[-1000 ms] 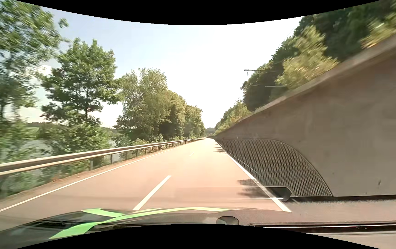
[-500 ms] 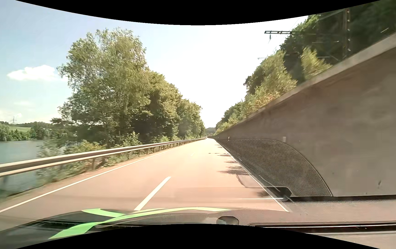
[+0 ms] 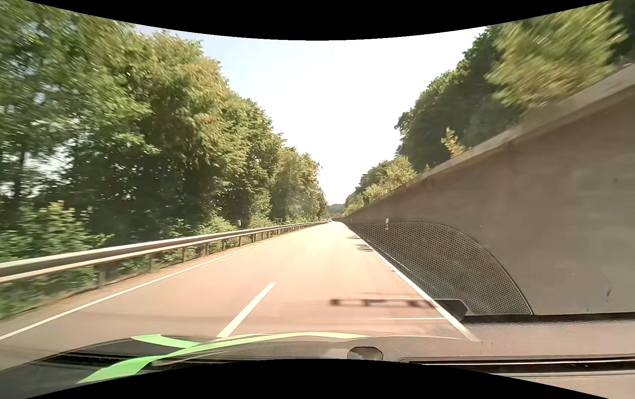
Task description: Follow the waypoints while adhering to traffic rules and regulations
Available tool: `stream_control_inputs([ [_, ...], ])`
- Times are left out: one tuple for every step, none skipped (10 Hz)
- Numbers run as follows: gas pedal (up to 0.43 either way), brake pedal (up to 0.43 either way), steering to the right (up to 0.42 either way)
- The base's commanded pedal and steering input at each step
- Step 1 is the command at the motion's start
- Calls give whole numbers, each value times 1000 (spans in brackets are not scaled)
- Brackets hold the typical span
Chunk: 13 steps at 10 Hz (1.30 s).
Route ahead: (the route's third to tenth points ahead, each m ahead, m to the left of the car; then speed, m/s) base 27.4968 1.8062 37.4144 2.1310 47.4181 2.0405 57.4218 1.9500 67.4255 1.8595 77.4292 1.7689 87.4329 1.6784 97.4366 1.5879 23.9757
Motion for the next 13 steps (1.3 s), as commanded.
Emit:
stream_control_inputs([
  [177,0,2],
  [177,0,1],
  [177,0,2],
  [177,0,1],
  [189,0,2],
  [197,0,1],
  [197,0,1],
  [197,0,1],
  [189,0,1],
  [169,0,0],
  [157,0,-1],
  [169,0,-1],
  [177,0,-1],
])
